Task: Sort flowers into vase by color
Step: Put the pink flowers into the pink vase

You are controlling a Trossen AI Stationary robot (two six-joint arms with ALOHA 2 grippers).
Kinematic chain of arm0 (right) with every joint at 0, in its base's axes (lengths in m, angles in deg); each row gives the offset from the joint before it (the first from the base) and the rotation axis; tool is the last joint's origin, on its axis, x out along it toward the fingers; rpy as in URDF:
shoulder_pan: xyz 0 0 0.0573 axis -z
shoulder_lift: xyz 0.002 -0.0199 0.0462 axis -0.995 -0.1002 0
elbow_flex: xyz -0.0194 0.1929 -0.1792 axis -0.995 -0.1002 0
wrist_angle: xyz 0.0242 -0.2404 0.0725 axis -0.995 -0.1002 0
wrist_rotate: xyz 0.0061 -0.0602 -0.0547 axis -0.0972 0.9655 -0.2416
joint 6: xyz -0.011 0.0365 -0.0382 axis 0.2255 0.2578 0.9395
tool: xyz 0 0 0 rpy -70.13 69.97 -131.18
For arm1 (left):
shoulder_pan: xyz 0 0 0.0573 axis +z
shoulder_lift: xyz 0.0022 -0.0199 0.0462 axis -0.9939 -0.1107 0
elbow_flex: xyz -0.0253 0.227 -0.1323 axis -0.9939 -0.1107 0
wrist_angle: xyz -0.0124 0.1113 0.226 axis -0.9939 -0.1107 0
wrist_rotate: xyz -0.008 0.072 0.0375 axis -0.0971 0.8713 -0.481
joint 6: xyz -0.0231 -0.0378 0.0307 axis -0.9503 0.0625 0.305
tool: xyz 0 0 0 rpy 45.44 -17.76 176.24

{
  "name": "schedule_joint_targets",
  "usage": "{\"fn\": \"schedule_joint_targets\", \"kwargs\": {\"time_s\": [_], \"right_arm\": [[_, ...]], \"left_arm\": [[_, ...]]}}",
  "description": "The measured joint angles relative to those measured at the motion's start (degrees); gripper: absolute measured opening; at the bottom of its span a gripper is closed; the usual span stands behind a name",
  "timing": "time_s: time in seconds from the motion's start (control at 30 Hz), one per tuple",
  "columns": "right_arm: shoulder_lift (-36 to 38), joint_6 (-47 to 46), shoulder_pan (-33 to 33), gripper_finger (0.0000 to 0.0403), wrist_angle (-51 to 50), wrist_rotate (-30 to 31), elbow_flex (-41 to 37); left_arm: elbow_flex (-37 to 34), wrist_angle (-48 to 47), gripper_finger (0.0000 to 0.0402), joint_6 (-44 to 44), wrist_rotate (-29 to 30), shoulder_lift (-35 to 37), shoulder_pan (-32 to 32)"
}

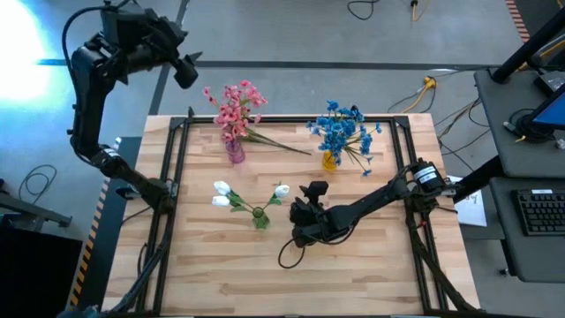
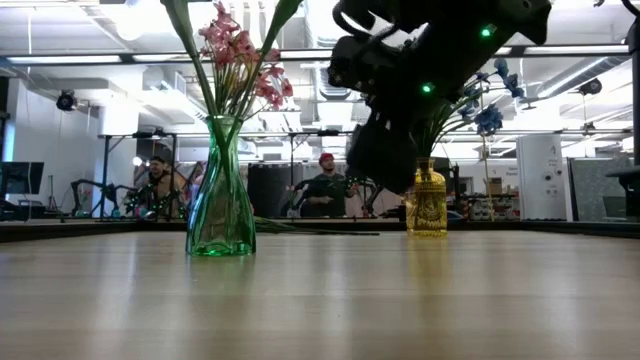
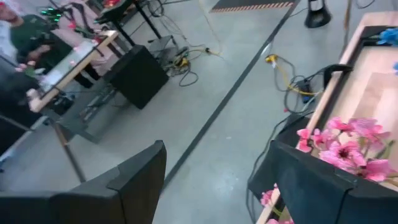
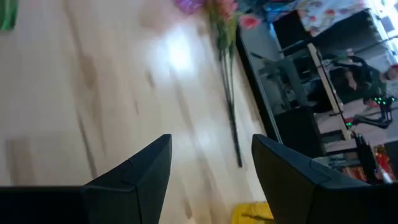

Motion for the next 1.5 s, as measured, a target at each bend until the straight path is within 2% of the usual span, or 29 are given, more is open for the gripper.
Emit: {"fn": "schedule_joint_targets", "kwargs": {"time_s": [0.13,0.33,0.47,0.6,0.9,1.1,1.23,1.33,1.4,1.5], "right_arm": [[0.0,0.0,-0.2,0.0215,-6.1,-0.2,0.0],[1.3,-3.5,-1.0,0.0215,-15.8,-2.6,0.0],[4.6,-3.4,-1.2,0.0215,-16.3,-6.3,0.1],[8.9,-1.9,-1.8,0.0215,-17.6,-6.4,1.8],[18.8,5.7,-1.9,0.0215,-16.7,-5.8,11.8],[23.4,8.4,3.9,0.0215,-15.6,-7.3,20.3],[25.0,14.6,11.7,0.0215,-15.1,-12.9,25.3],[25.1,18.4,19.2,0.0214,-15.1,-18.6,29.1],[25.1,19.6,25.0,0.0214,-15.1,-27.0,31.3],[24.2,17.6,33.7,0.0214,-15.0,-44.0,34.1]], "left_arm": [[-1.5,0.2,0.0268,0.1,-4.4,0.1,3.1],[-5.9,0.7,0.0268,0.0,-5.3,0.5,4.4],[-9.6,3.1,0.0268,0.0,-5.5,1.5,5.2],[-13.0,4.3,0.0268,-0.4,-5.3,2.7,5.8],[-19.9,4.9,0.0268,-4.9,-5.2,8.3,6.5],[-23.4,10.3,0.0268,-7.4,-5.2,13.0,6.5],[-26.4,12.2,0.0268,-9.2,-6.8,15.4,6.1],[-28.6,13.7,0.0268,-13.0,-11.3,17.1,6.0],[-29.9,14.0,0.0268,-15.8,-16.9,18.2,5.8],[-31.3,14.6,0.0268,-20.2,-26.2,19.5,3.8]]}}
